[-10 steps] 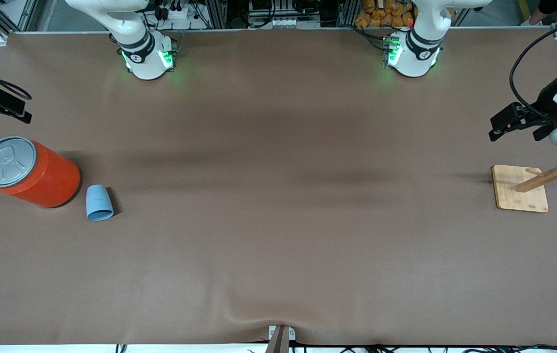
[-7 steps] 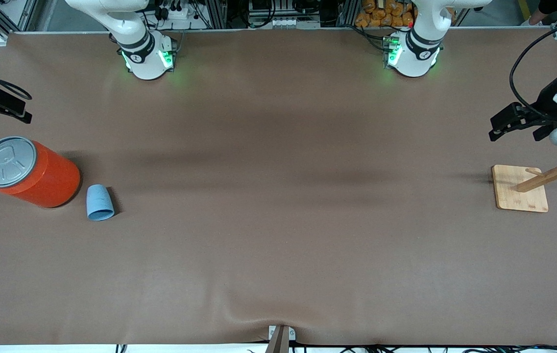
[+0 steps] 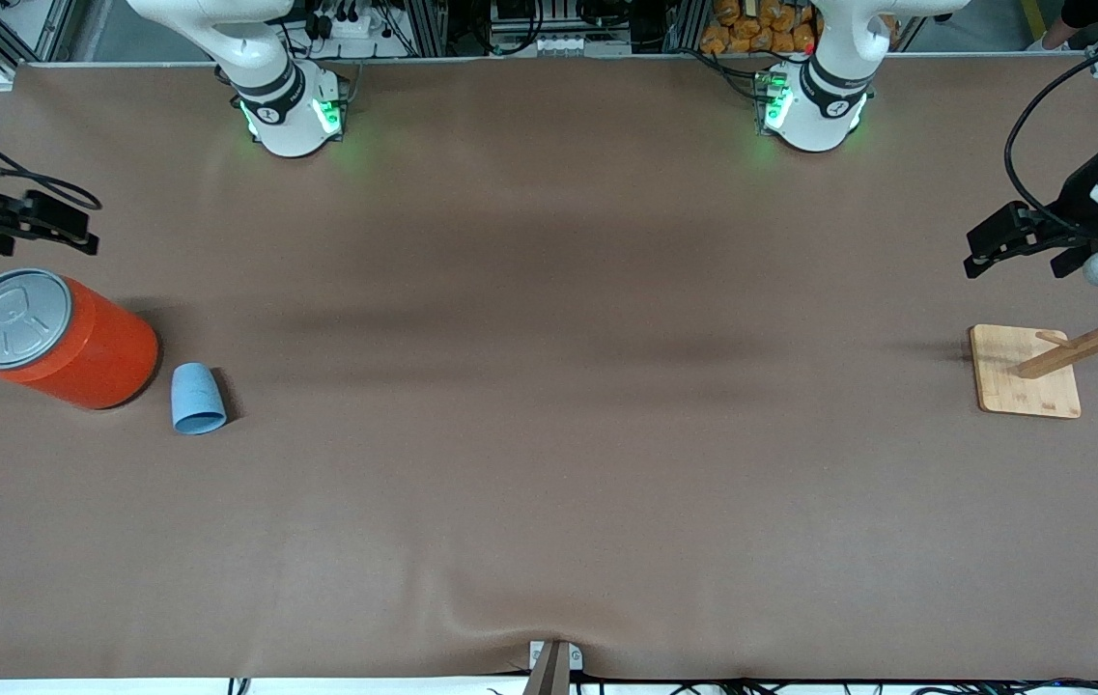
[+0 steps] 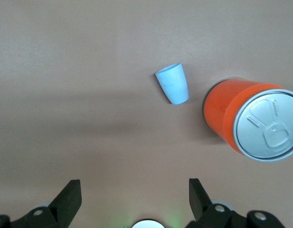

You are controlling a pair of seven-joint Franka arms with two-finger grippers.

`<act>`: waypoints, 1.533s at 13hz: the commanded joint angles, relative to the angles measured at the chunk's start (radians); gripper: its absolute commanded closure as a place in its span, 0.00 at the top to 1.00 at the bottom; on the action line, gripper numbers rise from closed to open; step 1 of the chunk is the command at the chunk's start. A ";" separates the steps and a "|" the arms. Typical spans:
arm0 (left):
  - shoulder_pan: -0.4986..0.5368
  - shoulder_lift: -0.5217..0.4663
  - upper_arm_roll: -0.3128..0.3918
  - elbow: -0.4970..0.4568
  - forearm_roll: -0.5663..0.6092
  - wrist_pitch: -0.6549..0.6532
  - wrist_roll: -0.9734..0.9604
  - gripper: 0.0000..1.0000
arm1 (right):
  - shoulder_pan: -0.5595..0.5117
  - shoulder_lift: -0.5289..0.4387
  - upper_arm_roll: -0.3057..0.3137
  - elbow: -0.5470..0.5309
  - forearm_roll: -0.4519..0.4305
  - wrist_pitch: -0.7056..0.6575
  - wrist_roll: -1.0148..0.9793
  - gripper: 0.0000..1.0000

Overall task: Flip cup
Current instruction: 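Reach the right gripper toward the light-blue cup beside the orange can, then lower the right gripper around the blue cup and close it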

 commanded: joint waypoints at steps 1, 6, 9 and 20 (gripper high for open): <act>0.009 0.006 -0.005 0.016 0.013 -0.017 0.022 1.00 | 0.005 0.011 -0.003 -0.064 -0.013 0.066 0.002 1.00; 0.008 0.013 -0.005 0.016 0.015 -0.017 0.022 1.00 | 0.014 0.128 -0.003 -0.070 -0.013 0.123 0.002 1.00; 0.009 0.013 -0.005 0.016 0.013 -0.017 0.024 1.00 | 0.019 0.171 -0.001 -0.113 -0.012 0.176 0.002 1.00; 0.008 0.015 -0.005 0.014 0.015 -0.017 0.024 1.00 | -0.056 0.211 -0.006 -0.400 -0.021 0.376 -0.266 1.00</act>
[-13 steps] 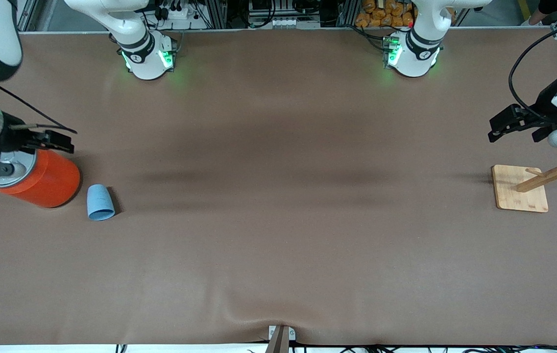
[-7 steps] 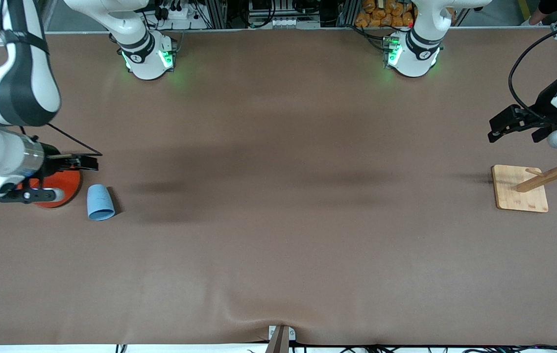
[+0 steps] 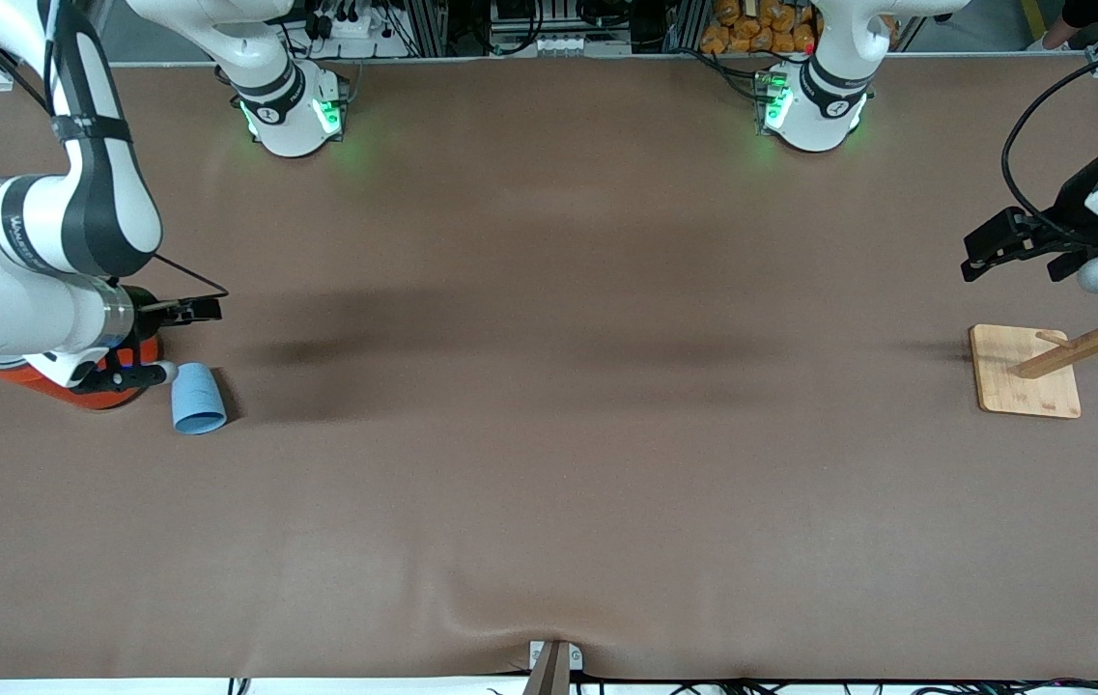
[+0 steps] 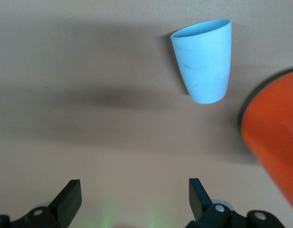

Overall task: Flip cup
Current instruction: 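Lower the right gripper around the blue cup and close it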

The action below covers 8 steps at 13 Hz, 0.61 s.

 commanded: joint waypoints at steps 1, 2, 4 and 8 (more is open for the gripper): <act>0.016 0.006 -0.005 0.015 0.015 -0.017 0.023 1.00 | -0.049 0.022 0.008 -0.071 -0.017 0.115 -0.116 1.00; 0.021 0.006 -0.005 0.016 0.012 -0.017 0.024 1.00 | -0.060 0.032 0.008 -0.080 -0.017 0.163 -0.151 1.00; 0.018 0.006 -0.007 0.015 0.010 -0.017 0.023 1.00 | -0.069 0.071 0.008 -0.074 -0.032 0.263 -0.212 1.00; 0.021 0.008 -0.007 0.013 0.012 -0.017 0.024 1.00 | -0.086 0.157 0.008 -0.071 -0.046 0.425 -0.286 1.00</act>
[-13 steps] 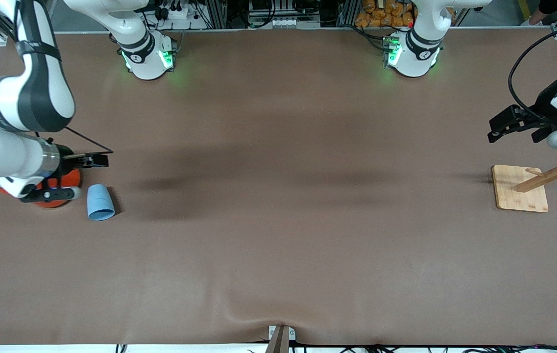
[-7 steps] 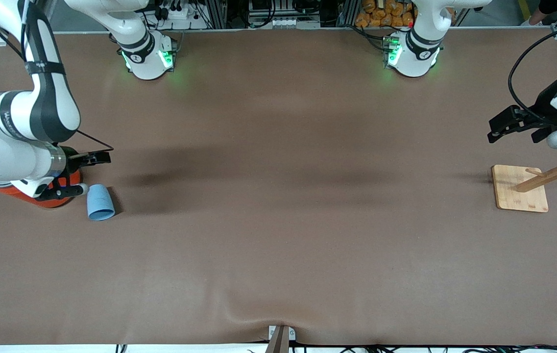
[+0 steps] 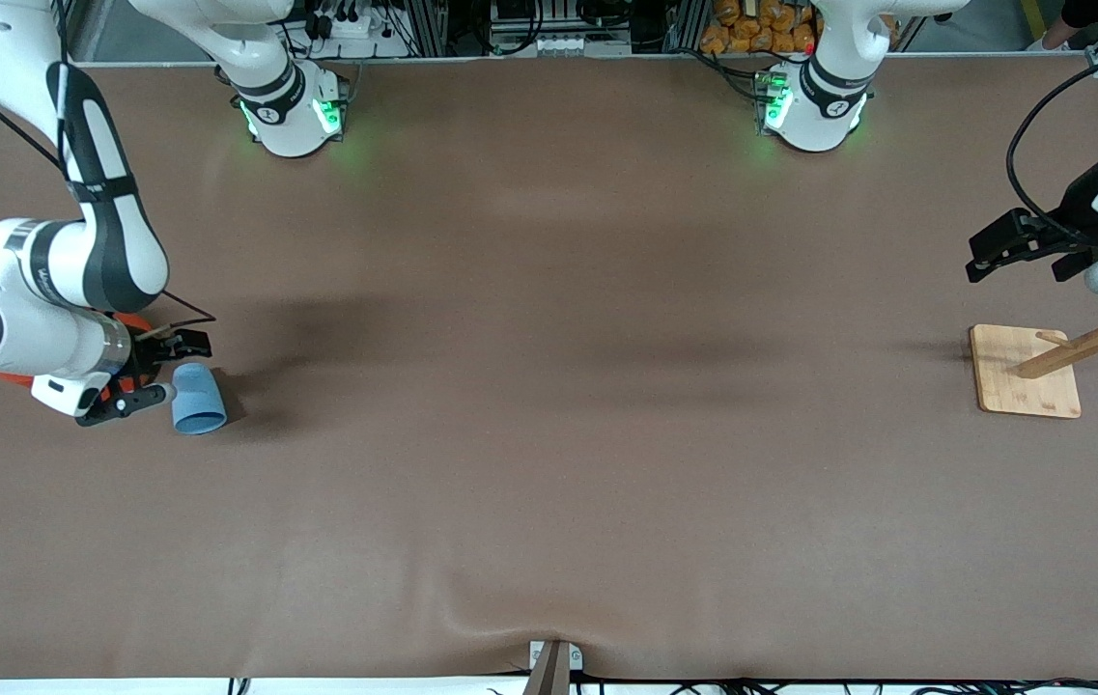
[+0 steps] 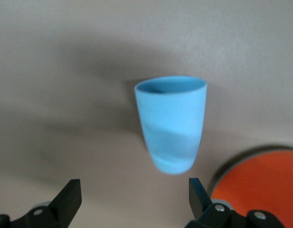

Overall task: Flip cup
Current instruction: 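Lift the blue cup with the right gripper and carry it away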

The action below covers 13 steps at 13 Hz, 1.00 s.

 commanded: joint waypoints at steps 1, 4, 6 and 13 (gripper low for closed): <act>0.010 0.006 -0.007 0.009 0.010 -0.016 0.022 1.00 | -0.030 0.059 0.012 0.008 -0.026 0.105 -0.088 1.00; 0.010 0.007 -0.007 0.013 0.011 -0.016 0.022 1.00 | -0.058 0.148 0.013 0.049 -0.025 0.179 -0.177 1.00; 0.010 0.007 -0.007 0.010 0.011 -0.016 0.024 1.00 | -0.069 0.188 0.013 0.054 -0.020 0.176 -0.192 1.00; 0.011 0.007 -0.007 0.012 0.010 -0.018 0.025 1.00 | -0.070 0.203 0.019 0.056 -0.002 0.136 -0.269 0.30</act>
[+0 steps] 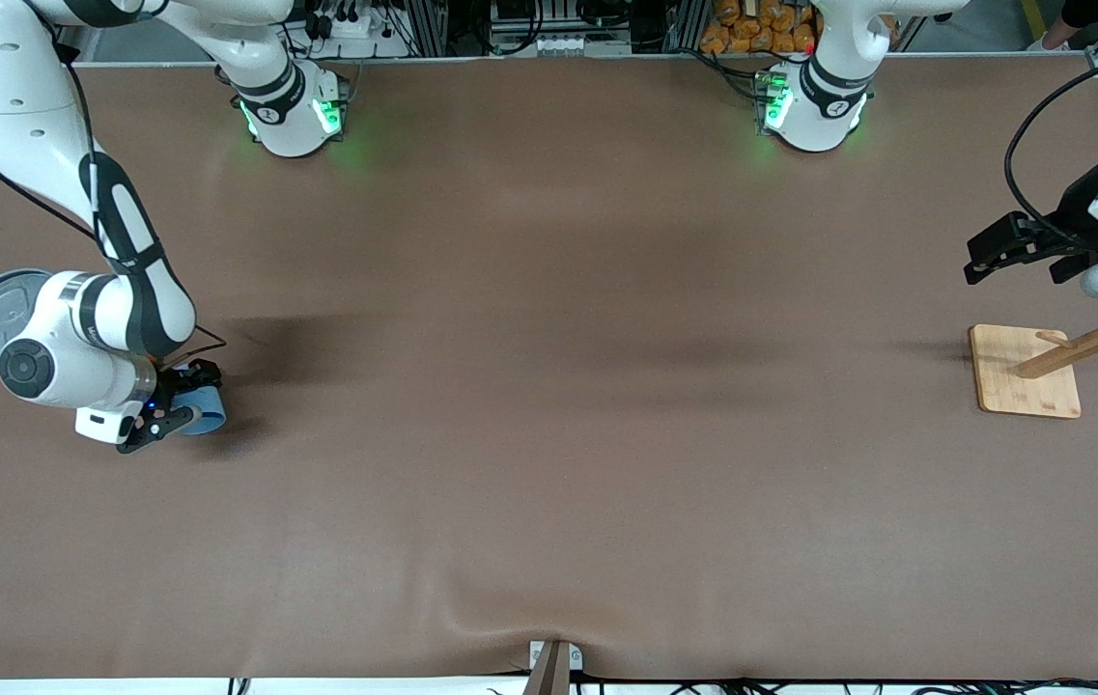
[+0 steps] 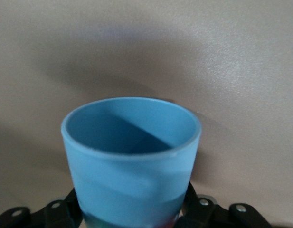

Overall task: Flip cup
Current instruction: 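Lift the blue cup with the right gripper and carry it away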

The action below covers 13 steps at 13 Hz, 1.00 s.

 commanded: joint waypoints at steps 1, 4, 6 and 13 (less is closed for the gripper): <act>0.011 0.003 -0.007 0.013 0.010 -0.017 0.024 1.00 | -0.008 -0.008 0.018 0.016 0.016 -0.034 -0.101 0.28; 0.011 0.003 -0.007 0.012 0.010 -0.017 0.025 1.00 | -0.002 -0.056 0.108 0.064 0.020 -0.151 -0.174 0.28; 0.009 0.003 -0.007 0.013 0.010 -0.017 0.024 1.00 | 0.003 -0.073 0.190 0.136 0.019 -0.276 -0.198 0.28; 0.009 0.004 -0.008 0.013 0.008 -0.017 0.024 1.00 | 0.116 -0.062 0.444 0.190 0.016 -0.225 -0.295 0.29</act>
